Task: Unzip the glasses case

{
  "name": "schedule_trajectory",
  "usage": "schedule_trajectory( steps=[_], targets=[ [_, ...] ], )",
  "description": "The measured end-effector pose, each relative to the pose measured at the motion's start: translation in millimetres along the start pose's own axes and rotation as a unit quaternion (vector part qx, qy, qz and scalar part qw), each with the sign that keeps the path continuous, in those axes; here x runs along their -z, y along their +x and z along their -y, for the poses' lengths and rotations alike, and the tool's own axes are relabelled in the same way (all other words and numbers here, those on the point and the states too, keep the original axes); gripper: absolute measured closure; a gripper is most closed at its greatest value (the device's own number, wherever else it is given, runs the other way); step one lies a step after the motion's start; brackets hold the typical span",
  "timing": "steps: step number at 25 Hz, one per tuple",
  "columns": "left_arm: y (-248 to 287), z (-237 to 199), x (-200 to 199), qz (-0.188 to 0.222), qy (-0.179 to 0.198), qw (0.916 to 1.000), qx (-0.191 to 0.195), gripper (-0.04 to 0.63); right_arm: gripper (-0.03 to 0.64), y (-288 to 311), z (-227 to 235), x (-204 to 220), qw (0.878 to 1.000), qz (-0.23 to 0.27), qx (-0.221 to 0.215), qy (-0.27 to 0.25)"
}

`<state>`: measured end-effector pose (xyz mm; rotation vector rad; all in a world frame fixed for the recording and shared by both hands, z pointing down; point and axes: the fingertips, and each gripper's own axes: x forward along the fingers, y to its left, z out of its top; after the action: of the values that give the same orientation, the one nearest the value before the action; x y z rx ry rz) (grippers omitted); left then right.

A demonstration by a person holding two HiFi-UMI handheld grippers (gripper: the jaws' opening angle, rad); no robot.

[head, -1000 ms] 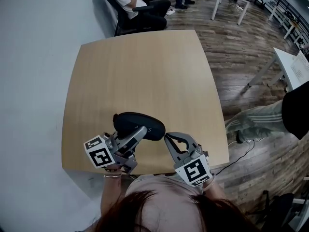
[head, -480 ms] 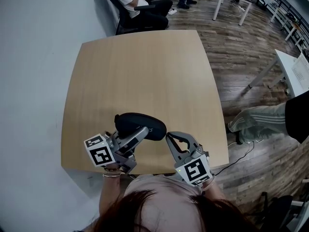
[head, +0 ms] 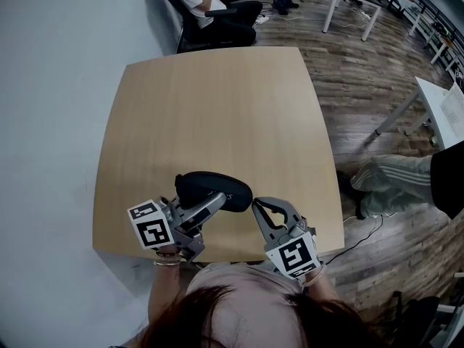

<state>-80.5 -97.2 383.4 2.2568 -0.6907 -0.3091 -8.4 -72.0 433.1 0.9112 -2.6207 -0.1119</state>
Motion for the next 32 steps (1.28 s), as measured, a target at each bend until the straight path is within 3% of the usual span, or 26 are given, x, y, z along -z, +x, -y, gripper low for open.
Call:
schedule_trajectory(
  steps=[32],
  targets=[
    [8, 0, 27, -0.076, 0.011, 0.9969, -0.014, 0.371, 0.598, -5, 8, 19, 0.998, -0.029, 0.012, -0.051]
  ],
)
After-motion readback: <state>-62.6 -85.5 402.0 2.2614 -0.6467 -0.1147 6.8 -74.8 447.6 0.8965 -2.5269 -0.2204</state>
